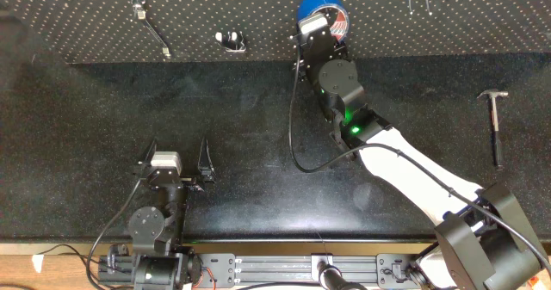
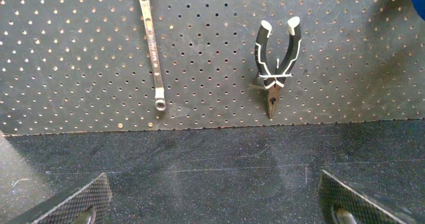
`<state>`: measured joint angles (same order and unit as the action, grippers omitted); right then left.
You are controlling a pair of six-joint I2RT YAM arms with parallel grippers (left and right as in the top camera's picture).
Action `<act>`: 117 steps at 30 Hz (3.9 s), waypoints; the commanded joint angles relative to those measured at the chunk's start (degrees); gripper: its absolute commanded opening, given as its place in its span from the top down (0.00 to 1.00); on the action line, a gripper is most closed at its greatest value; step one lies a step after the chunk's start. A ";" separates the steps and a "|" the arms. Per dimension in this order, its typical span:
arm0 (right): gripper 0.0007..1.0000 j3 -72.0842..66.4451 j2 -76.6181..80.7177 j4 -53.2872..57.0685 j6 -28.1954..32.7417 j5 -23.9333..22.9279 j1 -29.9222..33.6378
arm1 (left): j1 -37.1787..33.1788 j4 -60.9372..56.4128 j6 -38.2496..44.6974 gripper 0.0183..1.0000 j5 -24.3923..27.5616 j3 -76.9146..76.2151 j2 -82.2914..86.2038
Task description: Place Tools Onto Pegboard
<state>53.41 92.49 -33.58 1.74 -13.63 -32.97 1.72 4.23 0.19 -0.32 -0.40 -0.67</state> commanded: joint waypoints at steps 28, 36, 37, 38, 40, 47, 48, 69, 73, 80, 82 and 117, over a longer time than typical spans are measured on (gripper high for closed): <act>0.40 -5.33 -17.51 76.15 3.54 12.37 53.22 | 0.24 0.46 0.11 0.00 0.39 0.09 0.42; 0.19 -5.29 -8.44 73.92 16.26 13.77 65.46 | 0.24 0.44 0.11 0.00 0.39 0.09 0.42; 0.19 -5.29 -7.48 72.57 16.98 13.75 65.57 | 0.24 0.44 0.11 0.00 0.39 0.09 0.42; 0.19 -5.29 -6.54 71.38 18.23 14.03 65.57 | 0.24 0.44 0.11 0.00 0.39 0.09 0.42; 0.19 -5.27 -5.51 70.16 20.55 14.29 65.59 | 0.24 0.44 0.11 0.00 0.39 0.09 0.42; 0.44 -4.85 -1.46 67.34 23.52 16.00 70.66 | 0.24 0.46 0.11 0.00 0.39 0.09 0.42; 0.44 -4.85 -1.09 67.01 23.91 16.76 70.66 | 0.24 0.44 0.11 0.00 0.39 0.09 0.42; 0.92 -4.87 4.98 64.67 24.92 24.61 70.66 | 0.24 0.44 0.11 0.00 0.39 0.09 0.42; 0.92 -4.87 -7.52 61.42 16.04 28.15 70.44 | 0.24 0.44 0.11 0.00 0.39 0.09 0.42; 0.93 -4.87 -35.41 49.33 1.40 24.90 48.24 | 0.24 0.44 0.11 0.00 0.39 0.09 0.42; 0.93 -4.87 -36.44 46.05 0.42 22.99 43.19 | 0.24 0.46 0.11 0.00 0.39 0.09 0.42; 0.05 -53.18 -63.76 12.04 -15.43 22.86 34.23 | 0.24 0.44 0.11 0.00 0.39 0.09 0.42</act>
<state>1.83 33.78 -23.40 -9.98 9.72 1.74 1.72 4.29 0.19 0.08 -0.45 -0.54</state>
